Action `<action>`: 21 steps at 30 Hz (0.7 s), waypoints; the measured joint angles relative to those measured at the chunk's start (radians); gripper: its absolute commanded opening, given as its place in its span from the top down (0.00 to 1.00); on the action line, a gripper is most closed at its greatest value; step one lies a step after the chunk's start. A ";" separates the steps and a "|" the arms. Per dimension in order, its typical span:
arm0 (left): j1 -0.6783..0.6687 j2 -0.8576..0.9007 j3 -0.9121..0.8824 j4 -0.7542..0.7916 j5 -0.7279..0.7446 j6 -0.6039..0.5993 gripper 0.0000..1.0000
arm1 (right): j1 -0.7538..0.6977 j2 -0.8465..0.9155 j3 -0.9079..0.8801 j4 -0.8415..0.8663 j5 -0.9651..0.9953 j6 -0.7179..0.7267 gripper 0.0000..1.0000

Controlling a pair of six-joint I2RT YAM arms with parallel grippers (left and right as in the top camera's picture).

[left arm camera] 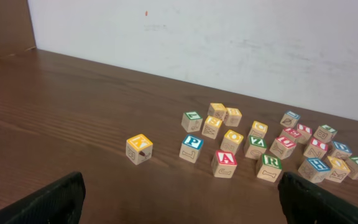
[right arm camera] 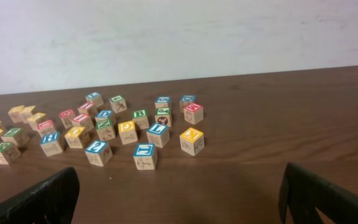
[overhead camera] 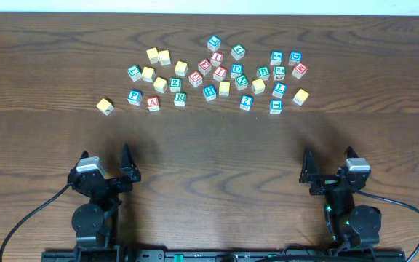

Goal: Spell out CORL

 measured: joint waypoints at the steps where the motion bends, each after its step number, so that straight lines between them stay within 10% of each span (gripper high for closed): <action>1: 0.000 0.000 0.000 0.000 0.004 0.000 0.02 | 0.000 0.000 0.000 0.000 0.000 0.000 0.01; 12: 0.000 0.159 0.091 -0.049 0.077 0.001 0.02 | 0.000 0.000 0.000 0.000 0.000 0.000 0.01; 21: 0.000 0.599 0.569 -0.182 0.227 0.000 0.02 | 0.000 0.000 0.000 0.000 0.000 0.000 0.01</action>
